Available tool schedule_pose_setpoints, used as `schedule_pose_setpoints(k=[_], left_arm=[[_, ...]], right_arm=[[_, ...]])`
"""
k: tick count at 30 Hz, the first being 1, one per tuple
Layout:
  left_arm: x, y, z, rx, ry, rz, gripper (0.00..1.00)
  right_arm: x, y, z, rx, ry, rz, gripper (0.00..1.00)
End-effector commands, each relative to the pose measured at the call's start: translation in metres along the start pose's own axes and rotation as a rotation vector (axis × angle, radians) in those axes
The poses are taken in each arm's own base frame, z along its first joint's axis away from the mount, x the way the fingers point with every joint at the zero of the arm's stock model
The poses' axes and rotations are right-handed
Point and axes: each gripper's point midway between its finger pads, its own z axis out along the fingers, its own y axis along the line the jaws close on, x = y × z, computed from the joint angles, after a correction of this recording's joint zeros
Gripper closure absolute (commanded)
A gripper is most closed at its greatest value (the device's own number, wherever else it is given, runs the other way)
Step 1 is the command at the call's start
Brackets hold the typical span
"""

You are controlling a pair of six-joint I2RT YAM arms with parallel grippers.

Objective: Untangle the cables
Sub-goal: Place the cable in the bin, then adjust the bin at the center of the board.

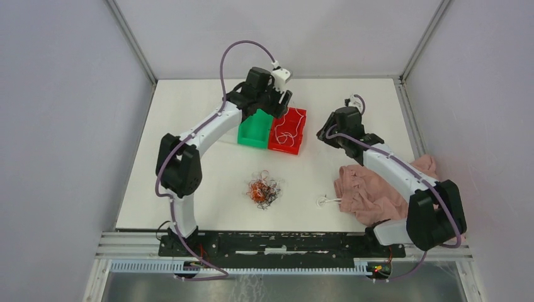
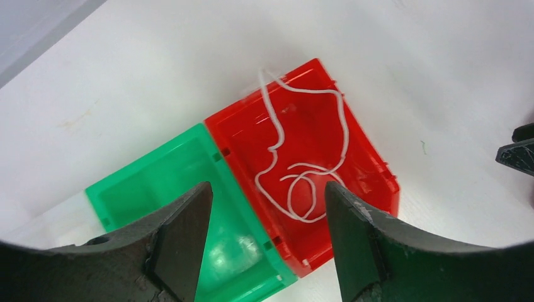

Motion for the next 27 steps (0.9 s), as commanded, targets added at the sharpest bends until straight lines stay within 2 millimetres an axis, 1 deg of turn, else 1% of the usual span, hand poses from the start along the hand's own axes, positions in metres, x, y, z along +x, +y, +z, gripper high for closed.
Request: schedule_pose_setpoints(k=[1, 4, 6, 7, 8, 9, 12, 16, 18, 20, 23, 27], left_arm=[[-0.01, 0.051, -0.034, -0.06, -0.037, -0.089, 0.29], [0.002, 0.097, -0.052, -0.13, -0.04, -0.149, 0.36], [0.017, 0.127, -0.065, -0.187, -0.042, -0.187, 0.39], [0.026, 0.143, -0.072, -0.218, -0.041, -0.199, 0.4], [0.035, 0.155, -0.078, -0.248, -0.039, -0.203, 0.42], [0.049, 0.166, -0.082, -0.28, -0.025, -0.197, 0.43], [0.079, 0.191, -0.093, -0.348, -0.002, -0.186, 0.45], [0.11, 0.204, -0.099, -0.381, 0.032, -0.202, 0.47], [0.123, 0.208, -0.1, -0.395, 0.044, -0.208, 0.49], [0.132, 0.21, -0.101, -0.399, 0.054, -0.215, 0.49], [0.14, 0.212, -0.103, -0.396, 0.064, -0.234, 0.51], [0.138, 0.201, -0.109, -0.348, 0.057, -0.248, 0.51]], right_arm=[[-0.018, 0.031, 0.02, -0.071, -0.022, 0.026, 0.6], [-0.021, 0.045, 0.039, -0.085, -0.002, 0.016, 0.61], [-0.019, 0.053, 0.052, -0.083, 0.018, 0.003, 0.61], [-0.015, 0.055, 0.059, -0.077, 0.033, -0.008, 0.6], [-0.012, 0.057, 0.064, -0.073, 0.042, -0.017, 0.58], [-0.009, 0.058, 0.069, -0.067, 0.047, -0.025, 0.57], [0.002, 0.059, 0.079, -0.049, 0.062, -0.062, 0.56], [0.018, 0.059, 0.09, -0.036, 0.093, -0.099, 0.56], [0.024, 0.055, 0.095, -0.018, 0.106, -0.126, 0.56], [0.027, 0.05, 0.098, 0.003, 0.112, -0.15, 0.56], [0.028, 0.041, 0.099, 0.027, 0.111, -0.218, 0.6], [0.022, 0.036, 0.095, 0.037, 0.108, -0.318, 0.64]])
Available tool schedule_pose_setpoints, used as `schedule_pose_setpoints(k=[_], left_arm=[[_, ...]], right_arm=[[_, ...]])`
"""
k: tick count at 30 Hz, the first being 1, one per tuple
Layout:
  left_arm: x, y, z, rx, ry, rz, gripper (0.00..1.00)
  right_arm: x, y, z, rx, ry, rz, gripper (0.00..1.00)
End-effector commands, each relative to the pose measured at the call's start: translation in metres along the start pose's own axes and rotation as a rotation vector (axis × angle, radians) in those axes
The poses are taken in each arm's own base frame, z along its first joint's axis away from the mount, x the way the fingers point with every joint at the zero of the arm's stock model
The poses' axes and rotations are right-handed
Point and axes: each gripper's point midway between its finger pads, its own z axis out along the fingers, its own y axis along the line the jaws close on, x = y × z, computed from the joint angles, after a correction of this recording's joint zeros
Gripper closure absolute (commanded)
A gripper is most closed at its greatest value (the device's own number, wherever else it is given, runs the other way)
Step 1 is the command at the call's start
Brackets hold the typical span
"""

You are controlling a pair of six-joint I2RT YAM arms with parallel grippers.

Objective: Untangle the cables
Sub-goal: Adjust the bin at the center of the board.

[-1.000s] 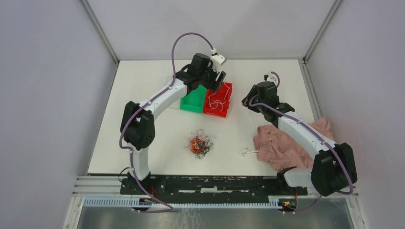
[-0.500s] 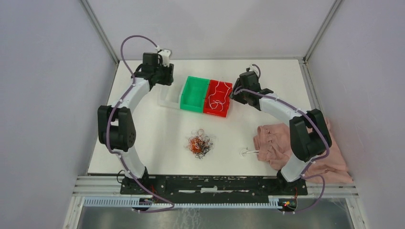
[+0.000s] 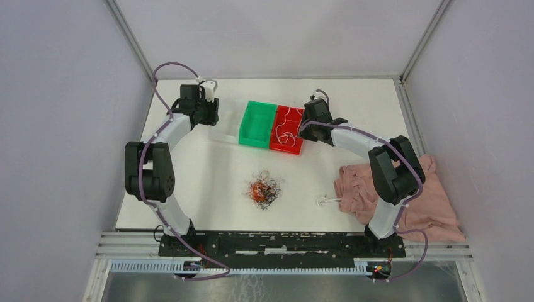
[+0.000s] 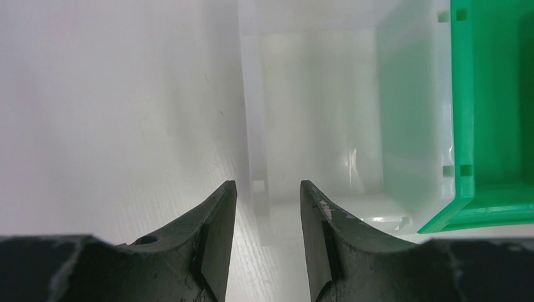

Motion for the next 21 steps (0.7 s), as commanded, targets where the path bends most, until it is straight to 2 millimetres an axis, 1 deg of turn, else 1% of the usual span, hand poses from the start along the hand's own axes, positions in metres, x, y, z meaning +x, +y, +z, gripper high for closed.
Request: schedule_pose_setpoints(k=[1, 5, 9, 10, 11, 13, 14, 16, 17, 19, 20, 21], left_arm=[[-0.026, -0.005, -0.025, 0.043, -0.098, 0.037, 0.5], [-0.017, -0.019, -0.036, 0.105, -0.09, 0.024, 0.48], [-0.001, -0.031, -0.047, 0.148, -0.073, 0.013, 0.48], [0.003, -0.034, -0.05, 0.162, -0.069, 0.012, 0.48], [0.008, -0.038, -0.052, 0.177, -0.062, 0.009, 0.49], [0.018, -0.043, -0.056, 0.197, -0.046, 0.002, 0.49], [0.024, -0.046, -0.057, 0.207, -0.033, -0.002, 0.49], [0.031, -0.049, -0.063, 0.217, -0.023, -0.006, 0.5], [0.034, -0.051, -0.066, 0.221, -0.019, -0.006, 0.5], [0.034, -0.054, -0.076, 0.23, -0.027, 0.002, 0.49], [0.032, -0.055, -0.081, 0.235, -0.034, 0.008, 0.49], [0.029, -0.057, -0.087, 0.243, -0.043, 0.013, 0.48]], right_arm=[[-0.025, 0.0, -0.009, 0.011, -0.061, -0.139, 0.65], [-0.027, -0.002, -0.011, 0.017, -0.053, -0.193, 0.66], [-0.03, -0.004, -0.011, 0.028, -0.051, -0.244, 0.65], [-0.031, -0.006, -0.011, 0.032, -0.05, -0.254, 0.62], [-0.033, -0.006, -0.012, 0.036, -0.055, -0.259, 0.55], [-0.039, -0.008, -0.017, 0.053, -0.07, -0.265, 0.38], [-0.042, -0.008, -0.021, 0.059, -0.08, -0.257, 0.32], [-0.05, -0.006, -0.036, 0.054, -0.111, -0.237, 0.2], [-0.052, -0.004, -0.044, 0.051, -0.125, -0.222, 0.16], [-0.053, 0.002, -0.064, 0.036, -0.153, -0.203, 0.14], [-0.051, 0.008, -0.075, 0.022, -0.165, -0.205, 0.13], [-0.044, 0.016, -0.085, 0.0, -0.169, -0.213, 0.14]])
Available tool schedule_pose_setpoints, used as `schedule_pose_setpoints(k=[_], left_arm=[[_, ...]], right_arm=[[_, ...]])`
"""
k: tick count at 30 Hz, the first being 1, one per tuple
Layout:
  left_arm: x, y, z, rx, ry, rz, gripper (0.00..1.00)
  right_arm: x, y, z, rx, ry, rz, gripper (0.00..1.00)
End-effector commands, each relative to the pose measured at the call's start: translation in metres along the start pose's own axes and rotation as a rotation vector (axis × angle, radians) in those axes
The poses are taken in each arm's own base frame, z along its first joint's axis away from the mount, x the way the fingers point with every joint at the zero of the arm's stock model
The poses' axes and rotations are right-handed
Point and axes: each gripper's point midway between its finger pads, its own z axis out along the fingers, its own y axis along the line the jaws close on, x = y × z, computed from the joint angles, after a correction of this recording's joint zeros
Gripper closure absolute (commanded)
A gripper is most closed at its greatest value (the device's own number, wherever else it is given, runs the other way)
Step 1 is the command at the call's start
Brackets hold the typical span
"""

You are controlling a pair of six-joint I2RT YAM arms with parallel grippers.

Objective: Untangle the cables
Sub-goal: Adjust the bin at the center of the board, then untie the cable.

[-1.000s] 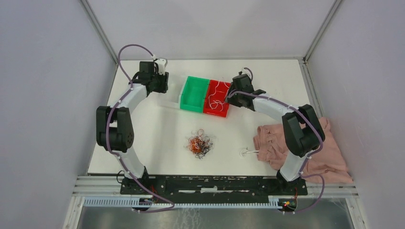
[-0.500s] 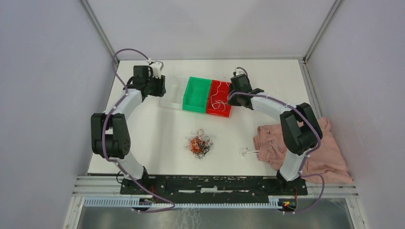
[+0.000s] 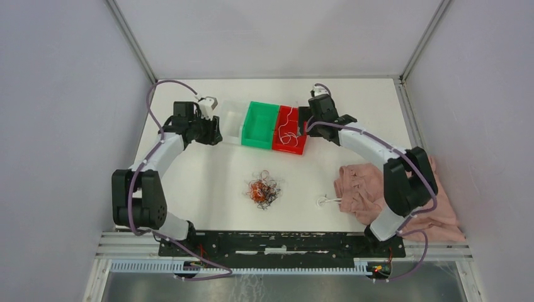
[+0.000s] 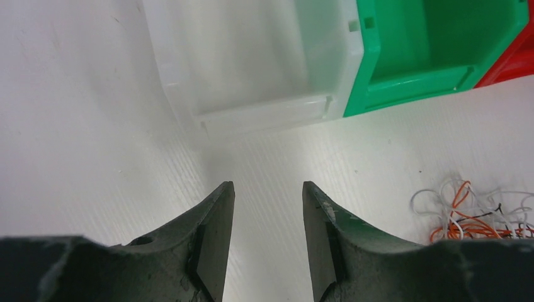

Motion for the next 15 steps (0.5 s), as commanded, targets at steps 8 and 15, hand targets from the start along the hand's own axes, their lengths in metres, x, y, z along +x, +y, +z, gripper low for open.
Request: schedule_pose_setpoints(k=[8, 15], left_arm=[[-0.02, -0.044, -0.052, 0.172, -0.051, 0.073, 0.4], [-0.017, -0.06, -0.068, 0.228, -0.073, 0.102, 0.4]], right_arm=[[0.063, 0.098, -0.103, -0.388, 0.062, 0.036, 0.29], [0.11, 0.121, -0.098, -0.409, 0.151, 0.026, 0.34]])
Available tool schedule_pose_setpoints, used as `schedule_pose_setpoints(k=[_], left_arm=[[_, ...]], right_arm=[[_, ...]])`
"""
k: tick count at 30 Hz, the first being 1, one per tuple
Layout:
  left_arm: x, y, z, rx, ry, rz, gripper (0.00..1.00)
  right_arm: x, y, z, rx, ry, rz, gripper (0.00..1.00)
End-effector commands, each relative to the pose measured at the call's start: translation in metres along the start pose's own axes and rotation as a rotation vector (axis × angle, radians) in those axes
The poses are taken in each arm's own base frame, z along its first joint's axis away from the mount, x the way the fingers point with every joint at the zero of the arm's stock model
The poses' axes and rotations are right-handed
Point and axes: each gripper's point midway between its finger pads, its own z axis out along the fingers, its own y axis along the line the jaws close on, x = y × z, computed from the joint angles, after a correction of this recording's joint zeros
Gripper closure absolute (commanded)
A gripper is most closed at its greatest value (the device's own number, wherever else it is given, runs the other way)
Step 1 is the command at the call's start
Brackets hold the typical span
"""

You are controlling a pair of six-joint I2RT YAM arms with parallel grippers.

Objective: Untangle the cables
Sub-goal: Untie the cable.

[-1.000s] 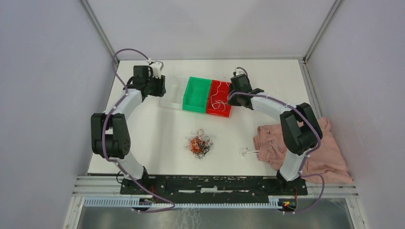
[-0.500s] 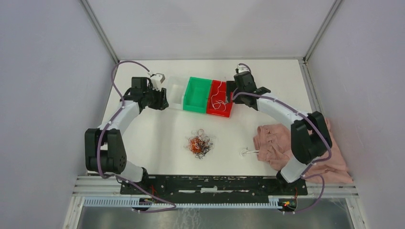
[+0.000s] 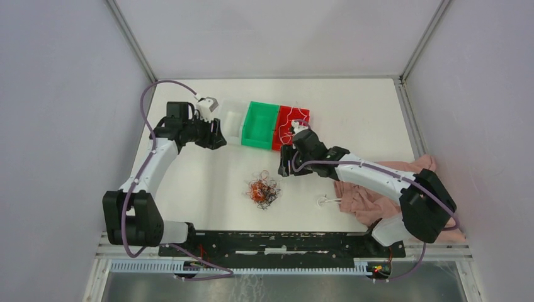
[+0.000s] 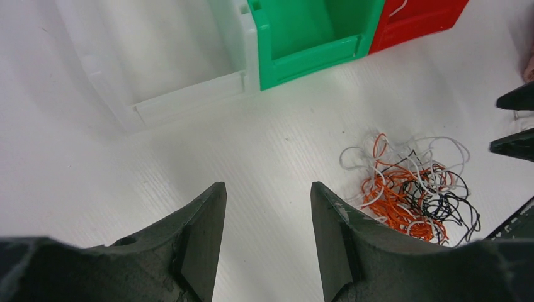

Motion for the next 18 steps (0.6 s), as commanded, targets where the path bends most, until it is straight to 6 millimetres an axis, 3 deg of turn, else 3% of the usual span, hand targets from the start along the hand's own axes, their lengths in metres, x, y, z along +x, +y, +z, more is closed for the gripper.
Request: schedule_pose_setpoints(k=[1, 6, 13, 14, 18], left_arm=[[-0.013, -0.021, -0.018, 0.072, -0.057, 0.083, 0.4], [-0.016, -0.025, -0.024, 0.077, -0.061, 0.084, 0.4], [-0.02, -0.026, -0.028, 0.07, -0.073, 0.082, 0.4], [-0.02, -0.026, -0.028, 0.07, -0.073, 0.079, 0.4], [-0.021, -0.026, -0.03, 0.063, -0.079, 0.077, 0.41]], right_arm=[[0.002, 0.024, 0.01, -0.052, 0.003, 0.027, 0.35], [0.008, 0.027, 0.029, -0.051, 0.045, 0.035, 0.4], [0.02, 0.027, 0.049, -0.044, 0.1, 0.057, 0.57], [0.019, 0.029, 0.05, -0.048, 0.101, 0.058, 0.62], [-0.002, 0.039, 0.039, -0.065, 0.049, 0.048, 0.99]])
